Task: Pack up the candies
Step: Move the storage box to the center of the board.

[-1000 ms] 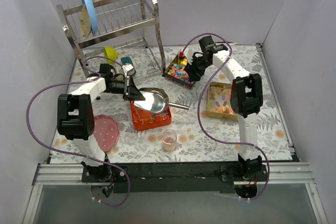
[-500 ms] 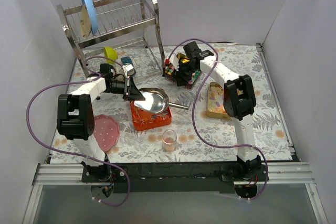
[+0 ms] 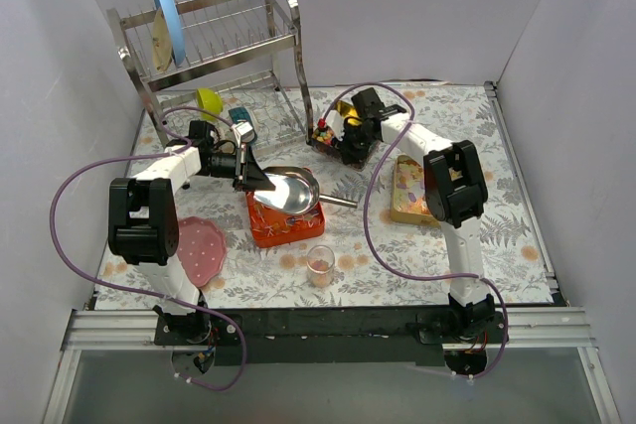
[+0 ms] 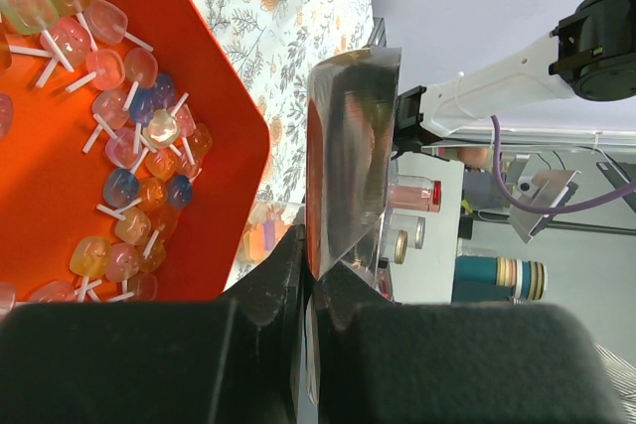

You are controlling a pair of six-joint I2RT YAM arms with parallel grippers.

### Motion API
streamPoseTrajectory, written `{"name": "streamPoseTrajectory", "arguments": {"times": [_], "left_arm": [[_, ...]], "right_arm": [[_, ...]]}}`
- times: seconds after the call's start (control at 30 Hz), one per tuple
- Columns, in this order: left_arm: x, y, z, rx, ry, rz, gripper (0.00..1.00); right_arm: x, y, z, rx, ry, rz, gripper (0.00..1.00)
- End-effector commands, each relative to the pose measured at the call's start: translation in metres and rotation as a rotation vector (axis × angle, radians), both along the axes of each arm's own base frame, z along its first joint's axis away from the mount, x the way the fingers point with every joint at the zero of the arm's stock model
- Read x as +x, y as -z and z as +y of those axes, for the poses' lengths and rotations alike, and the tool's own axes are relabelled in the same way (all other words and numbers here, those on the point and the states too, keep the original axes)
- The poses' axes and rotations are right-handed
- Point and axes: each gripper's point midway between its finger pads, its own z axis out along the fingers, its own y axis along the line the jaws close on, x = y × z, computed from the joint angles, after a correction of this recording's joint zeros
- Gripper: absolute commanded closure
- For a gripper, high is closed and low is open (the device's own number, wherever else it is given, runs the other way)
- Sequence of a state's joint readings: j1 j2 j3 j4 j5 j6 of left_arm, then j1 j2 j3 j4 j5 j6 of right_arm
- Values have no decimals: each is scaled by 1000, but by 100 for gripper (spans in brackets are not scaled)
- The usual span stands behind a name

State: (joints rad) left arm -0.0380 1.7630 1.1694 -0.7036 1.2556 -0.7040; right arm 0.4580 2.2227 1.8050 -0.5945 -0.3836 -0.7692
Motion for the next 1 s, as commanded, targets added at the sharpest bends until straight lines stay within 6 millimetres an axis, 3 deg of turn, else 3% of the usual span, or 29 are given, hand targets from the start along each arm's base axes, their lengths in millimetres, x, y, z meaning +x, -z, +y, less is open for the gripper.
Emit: {"name": "streamPoseTrajectory", "arguments": {"times": [0.0, 0.1, 0.2, 0.3, 0.37, 0.4, 0.6, 0.8, 0.9, 0.97], "left_arm": [[-6, -22, 1, -27, 1, -60, 100], [-8, -22, 1, -26, 1, -61, 100], [-10, -21, 1, -27, 2, -61, 100], [-10, -23, 1, -30, 4, -67, 100], [-9, -25, 2, -31, 4, -72, 100], [-9, -26, 1, -33, 4, -76, 100], [-2, -29, 5, -35, -5, -99, 100], [4, -27, 7, -45, -9, -101, 100], [6, -27, 6, -50, -9, -98, 100], [8, -29, 6, -54, -8, -98, 100]], "right_arm": [[-10, -18, -5, 5, -22, -14, 81], [-22, -17, -9, -6, -50, 0, 92], [-37, -13, -18, -37, -83, 24, 96], [-51, -17, -29, -64, -119, 15, 97], [-71, -10, -37, -81, -149, 47, 96], [-77, -18, -39, -76, -174, 30, 96], [-137, -23, -55, -91, -273, 104, 97], [-187, -18, -64, -124, -422, 125, 96], [-196, -15, -64, -138, -457, 113, 96], [-195, -16, -63, -140, -435, 110, 89]]}}
